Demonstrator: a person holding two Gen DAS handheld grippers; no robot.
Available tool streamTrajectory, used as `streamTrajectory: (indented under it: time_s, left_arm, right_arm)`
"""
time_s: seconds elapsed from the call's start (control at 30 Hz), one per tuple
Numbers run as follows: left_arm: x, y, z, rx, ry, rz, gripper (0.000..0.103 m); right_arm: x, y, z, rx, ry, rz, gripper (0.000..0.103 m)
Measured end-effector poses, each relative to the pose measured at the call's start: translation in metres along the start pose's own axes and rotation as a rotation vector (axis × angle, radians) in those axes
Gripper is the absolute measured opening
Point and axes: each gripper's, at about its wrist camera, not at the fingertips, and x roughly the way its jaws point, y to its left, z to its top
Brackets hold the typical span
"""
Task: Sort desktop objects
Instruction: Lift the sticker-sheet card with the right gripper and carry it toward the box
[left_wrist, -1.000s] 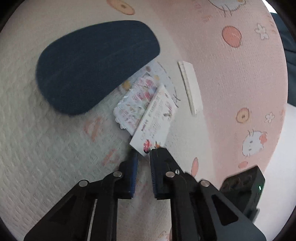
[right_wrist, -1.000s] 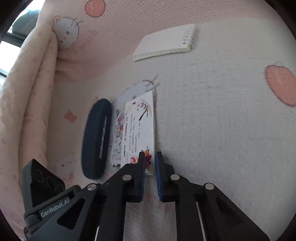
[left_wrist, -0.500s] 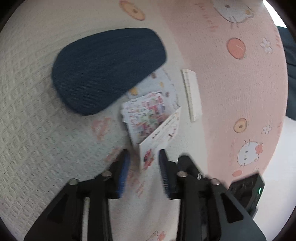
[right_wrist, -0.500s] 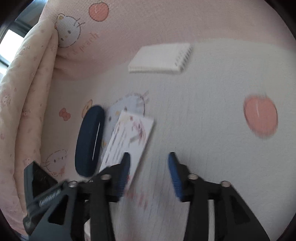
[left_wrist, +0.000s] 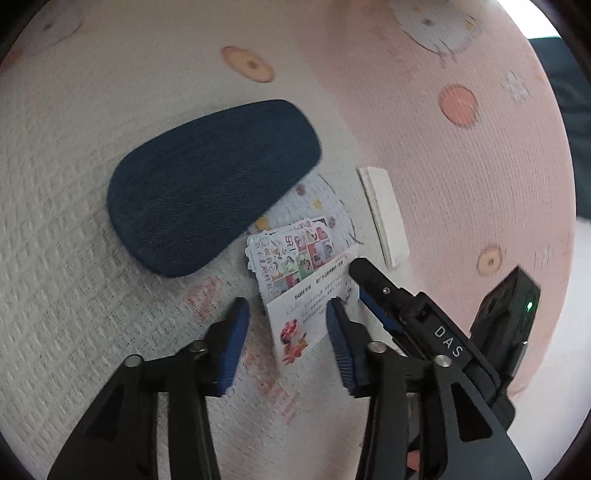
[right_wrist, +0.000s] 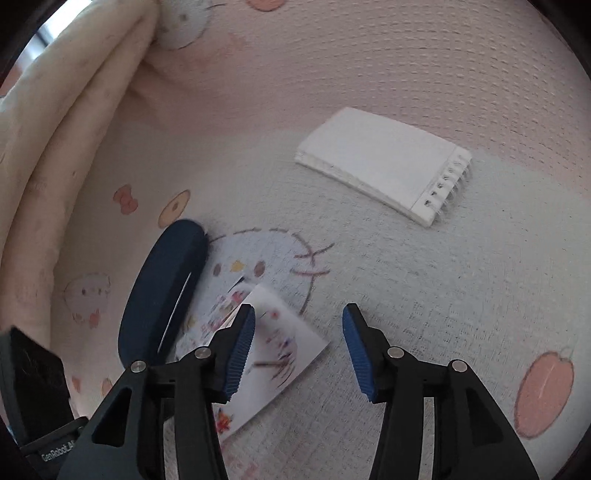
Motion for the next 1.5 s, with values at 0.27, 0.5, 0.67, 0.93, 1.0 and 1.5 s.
streamTrajectory:
  time_s: [0.27,0.5,0.67,0.93,1.0,1.5]
  left_arm:
    - [-0.005,0.014,-0.009,0.002,0.057,-0.023,0.022]
    - [-0.014,0.013,-0.036,0.101,0.104,-0.011,0.022]
    - [-0.014,0.006,-0.053,0.191,0.189,-0.033,0.022]
    - [-0.016,-0.016,-0.107,0.363,0.300,-0.030,0.022]
    - [-0.015,-0.022,-0.123,0.397,0.328,-0.034,0.022]
    - [0.002,-0.066,-0.172,0.555,0.428,-0.018,0.023]
  right_arm:
    - [-0.010,0.006,-0.022,-0.058,0.038,-0.071,0.028]
    - [-0.038,0.006,-0.067,-0.048,0.085,-0.141,0.027]
    - [-0.068,-0.007,-0.113,0.045,0.117,-0.152,0.027]
    - [-0.114,-0.023,-0.171,0.180,0.139,-0.215,0.027]
    - [-0.123,-0.029,-0.181,0.217,0.145,-0.218,0.027]
    - [-0.178,-0.050,-0.259,0.494,0.071,-0.238,0.027]
